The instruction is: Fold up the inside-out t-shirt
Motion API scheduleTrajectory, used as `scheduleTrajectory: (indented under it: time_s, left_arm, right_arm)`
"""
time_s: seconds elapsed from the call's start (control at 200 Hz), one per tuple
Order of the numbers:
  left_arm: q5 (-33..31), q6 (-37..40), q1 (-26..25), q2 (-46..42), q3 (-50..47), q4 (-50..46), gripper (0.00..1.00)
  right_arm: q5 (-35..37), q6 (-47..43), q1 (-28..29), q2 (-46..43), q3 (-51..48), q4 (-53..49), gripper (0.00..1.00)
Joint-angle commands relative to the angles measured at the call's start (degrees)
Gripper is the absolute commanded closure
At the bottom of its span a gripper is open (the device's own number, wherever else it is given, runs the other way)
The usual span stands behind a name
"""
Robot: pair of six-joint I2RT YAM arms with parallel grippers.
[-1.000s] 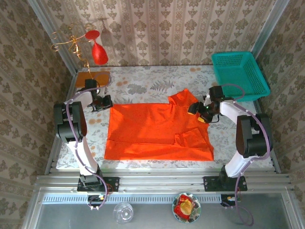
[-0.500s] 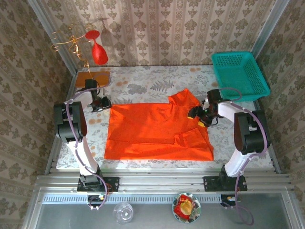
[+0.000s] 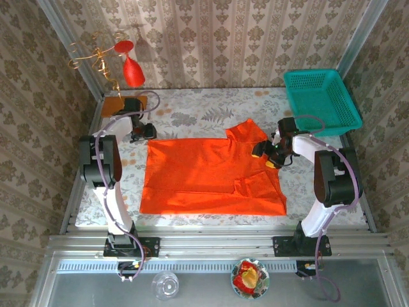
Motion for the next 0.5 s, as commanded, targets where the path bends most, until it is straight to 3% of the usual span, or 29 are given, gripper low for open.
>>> scheduleTrajectory:
  time_s: [0.0, 0.495]
  left_arm:
    - [-1.9, 1.6, 0.3, 2.0, 0.5, -3.6, 0.67]
    - [-2.8, 1.9, 0.7, -1.2, -0.1, -3.2, 0.66]
  right_arm:
    - [1.2, -0.3, 0.4, -0.8, 1.0, -2.3, 0.26]
    - [1.0, -0.4, 0.4, -0.8, 1.0, -2.2, 0.26]
